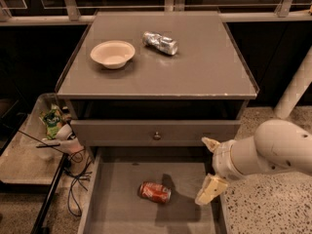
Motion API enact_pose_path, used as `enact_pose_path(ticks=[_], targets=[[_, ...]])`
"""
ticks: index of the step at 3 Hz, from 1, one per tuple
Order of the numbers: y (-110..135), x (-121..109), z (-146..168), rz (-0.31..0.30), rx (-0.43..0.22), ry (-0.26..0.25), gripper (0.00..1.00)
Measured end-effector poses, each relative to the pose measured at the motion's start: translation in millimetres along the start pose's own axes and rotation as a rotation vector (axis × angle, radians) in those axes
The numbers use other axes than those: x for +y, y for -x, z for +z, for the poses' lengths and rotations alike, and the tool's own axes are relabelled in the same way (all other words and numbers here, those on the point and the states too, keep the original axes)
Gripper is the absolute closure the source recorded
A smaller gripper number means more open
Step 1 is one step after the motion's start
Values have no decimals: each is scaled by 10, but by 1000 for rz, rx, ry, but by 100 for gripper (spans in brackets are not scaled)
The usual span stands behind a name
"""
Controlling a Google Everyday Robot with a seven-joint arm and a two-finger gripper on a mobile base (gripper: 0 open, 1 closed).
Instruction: Pick coke can from middle drawer and place on counter
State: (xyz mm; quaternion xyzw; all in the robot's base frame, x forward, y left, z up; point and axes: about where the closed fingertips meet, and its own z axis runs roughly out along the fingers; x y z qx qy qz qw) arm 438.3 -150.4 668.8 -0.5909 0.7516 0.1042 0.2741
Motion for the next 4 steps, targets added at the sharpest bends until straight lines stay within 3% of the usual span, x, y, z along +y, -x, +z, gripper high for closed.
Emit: enact_pose_path(ticks=[2,3,4], targets=[[-377,44,610,57,-82,32,0],[-486,109,902,79,-126,83,0],[-486,109,903,79,-126,83,0]])
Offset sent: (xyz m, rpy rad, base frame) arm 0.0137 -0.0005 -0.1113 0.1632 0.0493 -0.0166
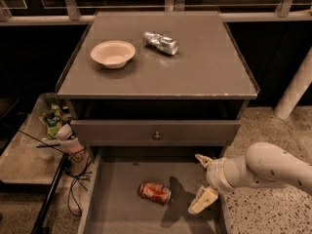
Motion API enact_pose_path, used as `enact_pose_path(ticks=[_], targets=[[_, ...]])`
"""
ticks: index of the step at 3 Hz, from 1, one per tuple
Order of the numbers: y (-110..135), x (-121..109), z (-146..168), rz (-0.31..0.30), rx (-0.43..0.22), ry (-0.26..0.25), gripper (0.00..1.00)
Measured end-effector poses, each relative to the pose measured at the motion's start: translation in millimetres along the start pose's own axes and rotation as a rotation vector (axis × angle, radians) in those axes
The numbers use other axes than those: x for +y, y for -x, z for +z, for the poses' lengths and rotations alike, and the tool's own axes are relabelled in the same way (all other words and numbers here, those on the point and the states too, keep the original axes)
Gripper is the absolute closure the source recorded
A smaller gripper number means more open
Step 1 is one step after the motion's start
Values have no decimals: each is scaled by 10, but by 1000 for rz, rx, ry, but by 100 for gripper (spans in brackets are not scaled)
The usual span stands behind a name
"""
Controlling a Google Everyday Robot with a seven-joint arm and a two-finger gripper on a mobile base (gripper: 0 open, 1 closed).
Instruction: Pick coke can from middle drawer and place on counter
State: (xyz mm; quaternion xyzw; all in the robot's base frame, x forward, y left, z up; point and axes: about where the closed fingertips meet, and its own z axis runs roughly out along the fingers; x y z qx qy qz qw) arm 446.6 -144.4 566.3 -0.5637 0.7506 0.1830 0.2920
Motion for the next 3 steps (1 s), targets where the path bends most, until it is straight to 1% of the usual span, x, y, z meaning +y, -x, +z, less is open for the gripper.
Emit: enact_pose_path(ticks=[1,2,3], targets=[[-25,18,200,6,-1,38,0],[-100,-31,536,14,-17,66,0],[-172,-11,857,29,-43,100,0]])
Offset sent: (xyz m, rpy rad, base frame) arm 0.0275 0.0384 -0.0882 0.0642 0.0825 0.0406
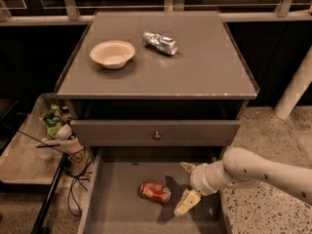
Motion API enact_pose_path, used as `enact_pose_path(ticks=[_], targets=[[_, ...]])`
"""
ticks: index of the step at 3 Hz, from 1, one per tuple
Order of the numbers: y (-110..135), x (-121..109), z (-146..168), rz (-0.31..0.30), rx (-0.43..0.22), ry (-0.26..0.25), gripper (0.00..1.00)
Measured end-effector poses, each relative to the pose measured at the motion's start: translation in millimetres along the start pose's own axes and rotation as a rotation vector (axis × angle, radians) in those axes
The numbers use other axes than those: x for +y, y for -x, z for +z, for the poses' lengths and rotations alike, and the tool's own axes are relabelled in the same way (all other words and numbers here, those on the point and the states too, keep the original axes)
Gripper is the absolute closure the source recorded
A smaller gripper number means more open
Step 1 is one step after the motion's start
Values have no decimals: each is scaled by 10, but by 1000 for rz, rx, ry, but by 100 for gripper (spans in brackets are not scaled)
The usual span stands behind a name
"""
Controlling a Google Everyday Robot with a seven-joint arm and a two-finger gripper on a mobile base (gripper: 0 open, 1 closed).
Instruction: Pick coke can from middle drawer and place on counter
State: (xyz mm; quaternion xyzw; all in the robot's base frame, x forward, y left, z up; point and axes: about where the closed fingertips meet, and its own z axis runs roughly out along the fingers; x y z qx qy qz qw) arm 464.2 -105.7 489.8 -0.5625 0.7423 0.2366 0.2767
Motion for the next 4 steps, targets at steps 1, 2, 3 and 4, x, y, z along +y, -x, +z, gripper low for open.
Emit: enact_pose_path(ticks=[1,2,3,4], targets=[[-60,71,281,25,-18,19,0],[-67,147,547,57,-40,18,0],[-66,87,826,64,-72,-16,0],[20,-57,1037,24,-96,-63,0]])
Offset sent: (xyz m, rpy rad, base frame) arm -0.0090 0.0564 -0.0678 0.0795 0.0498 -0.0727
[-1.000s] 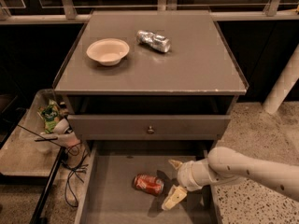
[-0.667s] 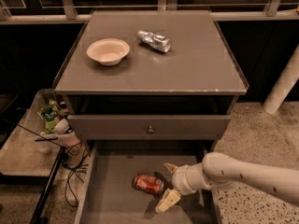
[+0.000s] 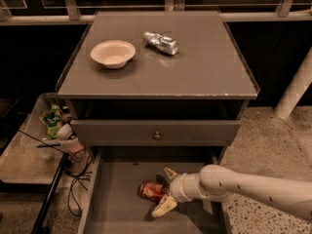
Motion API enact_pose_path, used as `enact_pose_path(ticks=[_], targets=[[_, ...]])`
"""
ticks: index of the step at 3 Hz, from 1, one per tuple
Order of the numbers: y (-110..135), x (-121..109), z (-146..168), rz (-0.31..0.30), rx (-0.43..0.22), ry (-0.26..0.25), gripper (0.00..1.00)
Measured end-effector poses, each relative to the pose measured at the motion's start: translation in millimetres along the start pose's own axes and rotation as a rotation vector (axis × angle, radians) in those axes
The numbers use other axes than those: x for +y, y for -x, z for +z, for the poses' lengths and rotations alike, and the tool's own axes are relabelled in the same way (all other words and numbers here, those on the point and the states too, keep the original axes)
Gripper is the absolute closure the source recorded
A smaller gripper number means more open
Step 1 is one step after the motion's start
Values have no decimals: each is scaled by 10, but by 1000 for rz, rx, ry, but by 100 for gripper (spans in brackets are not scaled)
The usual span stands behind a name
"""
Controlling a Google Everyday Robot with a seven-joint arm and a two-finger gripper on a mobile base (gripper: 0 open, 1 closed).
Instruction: Pick coke can from middle drawer and place on counter
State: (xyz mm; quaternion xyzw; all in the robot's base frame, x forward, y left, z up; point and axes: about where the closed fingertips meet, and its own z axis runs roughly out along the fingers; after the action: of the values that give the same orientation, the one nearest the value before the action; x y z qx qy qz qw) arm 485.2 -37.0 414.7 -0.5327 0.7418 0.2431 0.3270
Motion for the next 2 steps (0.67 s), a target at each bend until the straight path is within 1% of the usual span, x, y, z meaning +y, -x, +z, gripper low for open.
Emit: enact_pose_path(ticks=[1,2], targets=[[5,-30,169,-51,-4,-60,0],[20,-28,248,-102,-15,-112,0]])
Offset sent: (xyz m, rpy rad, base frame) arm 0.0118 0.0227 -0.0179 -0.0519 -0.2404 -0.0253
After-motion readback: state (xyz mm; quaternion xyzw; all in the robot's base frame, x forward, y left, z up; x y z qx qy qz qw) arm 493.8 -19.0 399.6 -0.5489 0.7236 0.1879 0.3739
